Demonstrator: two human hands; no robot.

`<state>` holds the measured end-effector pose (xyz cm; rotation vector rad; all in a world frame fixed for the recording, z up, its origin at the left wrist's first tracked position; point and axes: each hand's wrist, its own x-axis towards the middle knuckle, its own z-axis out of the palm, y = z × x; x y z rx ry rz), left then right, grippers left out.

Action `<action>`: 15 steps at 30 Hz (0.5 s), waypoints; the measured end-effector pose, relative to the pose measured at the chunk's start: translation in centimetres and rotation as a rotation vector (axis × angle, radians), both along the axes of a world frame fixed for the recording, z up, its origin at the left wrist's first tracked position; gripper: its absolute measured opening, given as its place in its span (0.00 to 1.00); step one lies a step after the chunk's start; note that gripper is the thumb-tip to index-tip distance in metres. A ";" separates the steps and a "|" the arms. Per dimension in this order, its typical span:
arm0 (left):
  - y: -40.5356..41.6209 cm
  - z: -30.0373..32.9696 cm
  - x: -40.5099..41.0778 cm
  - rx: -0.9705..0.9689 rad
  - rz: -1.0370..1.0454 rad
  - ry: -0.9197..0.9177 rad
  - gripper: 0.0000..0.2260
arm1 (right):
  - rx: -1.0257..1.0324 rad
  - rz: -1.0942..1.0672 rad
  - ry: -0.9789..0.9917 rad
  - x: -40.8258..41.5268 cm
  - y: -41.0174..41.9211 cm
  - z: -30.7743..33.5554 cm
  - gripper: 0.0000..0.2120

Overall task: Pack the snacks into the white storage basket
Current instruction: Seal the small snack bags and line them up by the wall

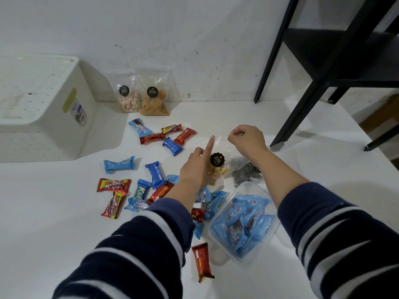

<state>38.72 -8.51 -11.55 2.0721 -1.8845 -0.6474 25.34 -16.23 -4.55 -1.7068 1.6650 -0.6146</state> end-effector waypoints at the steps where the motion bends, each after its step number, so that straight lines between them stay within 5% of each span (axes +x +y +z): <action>1: 0.0 0.0 -0.1 0.001 0.002 0.001 0.58 | 0.001 -0.003 0.001 0.0 0.0 0.0 0.02; 15: 0.1 -0.2 -0.3 -0.015 -0.024 -0.029 0.55 | -0.005 0.005 0.002 -0.1 -0.3 -0.1 0.04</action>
